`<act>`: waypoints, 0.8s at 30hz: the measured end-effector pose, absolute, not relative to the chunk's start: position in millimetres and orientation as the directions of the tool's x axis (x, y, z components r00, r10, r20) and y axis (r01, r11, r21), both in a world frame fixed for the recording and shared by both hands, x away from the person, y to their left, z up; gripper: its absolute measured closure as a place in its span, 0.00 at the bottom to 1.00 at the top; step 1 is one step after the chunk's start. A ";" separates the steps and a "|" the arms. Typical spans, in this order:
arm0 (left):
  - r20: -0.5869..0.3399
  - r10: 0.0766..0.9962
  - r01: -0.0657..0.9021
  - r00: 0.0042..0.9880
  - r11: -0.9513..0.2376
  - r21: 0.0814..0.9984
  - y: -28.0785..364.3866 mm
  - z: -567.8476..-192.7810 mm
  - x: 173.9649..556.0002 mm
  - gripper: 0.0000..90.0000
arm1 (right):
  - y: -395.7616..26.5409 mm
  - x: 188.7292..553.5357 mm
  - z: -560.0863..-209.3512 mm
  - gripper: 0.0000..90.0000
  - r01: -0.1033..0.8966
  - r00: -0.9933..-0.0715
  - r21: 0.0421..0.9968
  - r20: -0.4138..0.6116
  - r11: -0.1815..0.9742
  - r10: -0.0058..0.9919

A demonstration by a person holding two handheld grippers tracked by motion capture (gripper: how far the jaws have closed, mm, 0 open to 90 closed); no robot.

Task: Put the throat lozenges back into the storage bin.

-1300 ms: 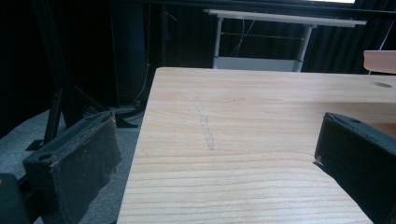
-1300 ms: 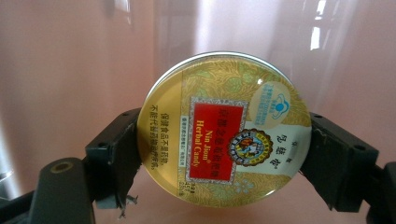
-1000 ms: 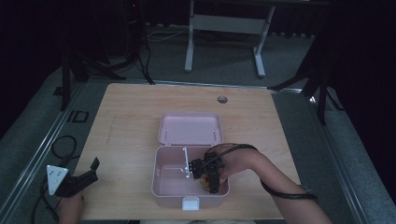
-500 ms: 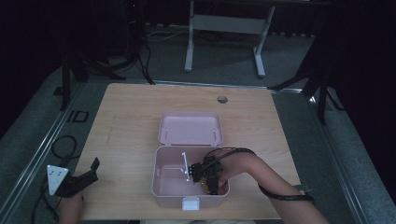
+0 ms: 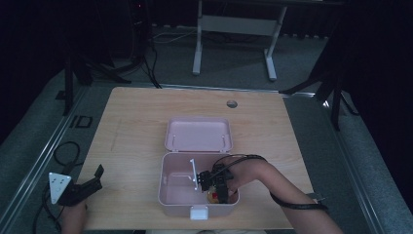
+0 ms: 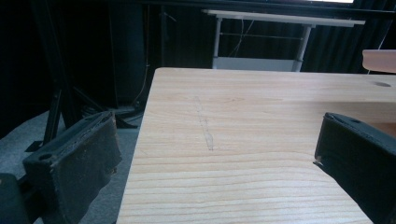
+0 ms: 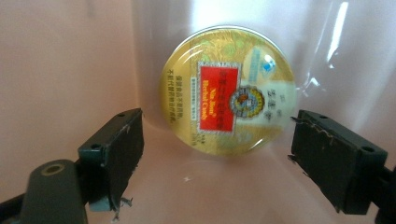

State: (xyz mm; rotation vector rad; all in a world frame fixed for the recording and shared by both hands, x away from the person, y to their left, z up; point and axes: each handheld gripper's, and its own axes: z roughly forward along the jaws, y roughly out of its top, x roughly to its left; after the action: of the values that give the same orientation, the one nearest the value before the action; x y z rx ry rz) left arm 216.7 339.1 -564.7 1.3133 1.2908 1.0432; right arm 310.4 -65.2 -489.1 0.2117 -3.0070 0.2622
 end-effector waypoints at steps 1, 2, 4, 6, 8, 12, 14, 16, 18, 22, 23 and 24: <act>-0.057 0.996 0.154 0.066 0.047 0.987 339.1 -564.7 216.7 0.00 | -65.4 310.2 -485.9 0.18 -0.149 -0.983 -0.155 0.126 0.977 -0.130; -0.058 0.996 0.154 0.066 0.047 0.987 339.1 -564.7 216.7 0.00 | -65.7 310.3 -481.3 0.17 -0.148 -0.985 -0.144 0.116 0.978 -0.131; -0.059 0.996 0.153 0.066 0.049 0.987 339.2 -564.7 216.6 0.00 | -66.6 310.8 -474.6 0.17 -0.136 -0.986 -0.127 0.116 0.982 -0.122; -0.060 0.996 0.153 0.066 0.049 0.987 339.5 -564.8 216.5 0.00 | -68.6 310.7 -465.8 0.15 -0.136 -0.986 -0.107 0.109 0.985 -0.125; -0.060 0.996 0.153 0.066 0.050 0.987 339.6 -564.8 216.4 0.00 | -71.4 310.8 -455.5 0.14 -0.137 -0.986 -0.076 0.110 0.988 -0.128; -0.060 0.996 0.154 0.067 0.049 0.987 339.6 -564.8 216.5 0.00 | -76.5 311.3 -439.1 0.14 -0.121 -0.988 -0.017 0.102 0.992 -0.119; -0.062 0.996 0.152 0.066 0.052 0.987 339.6 -564.8 216.5 0.00 | -82.5 311.6 -423.6 0.14 -0.109 -0.990 0.026 0.089 0.994 -0.111; -0.063 0.996 0.151 0.066 0.052 0.987 339.7 -564.8 216.4 0.00 | -87.4 312.5 -413.8 0.14 -0.094 -0.992 0.049 0.076 0.994 -0.098; -0.063 0.996 0.152 0.066 0.053 0.987 339.7 -564.8 216.3 0.00 | -94.0 312.8 -404.4 0.14 -0.085 -0.994 0.071 0.064 0.994 -0.089; -0.064 0.996 0.152 0.066 0.053 0.987 339.7 -564.8 216.3 0.00 | -112.9 312.9 -387.8 0.14 -0.072 -0.996 0.125 0.046 0.989 -0.078; -0.064 0.996 0.152 0.066 0.053 0.987 339.7 -564.8 216.3 0.00 | -116.7 312.9 -385.6 0.14 -0.069 -0.996 0.135 0.041 0.988 -0.075; -0.063 0.996 0.152 0.066 0.053 0.987 339.8 -564.8 216.4 0.00 | -116.7 312.9 -385.6 0.14 -0.069 -0.996 0.135 0.041 0.988 -0.075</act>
State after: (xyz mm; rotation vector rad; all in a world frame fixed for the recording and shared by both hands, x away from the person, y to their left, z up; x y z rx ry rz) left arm 216.4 339.8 -564.8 1.3072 1.2924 1.0387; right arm 312.9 -116.7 -385.6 0.1118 -3.0862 -0.2072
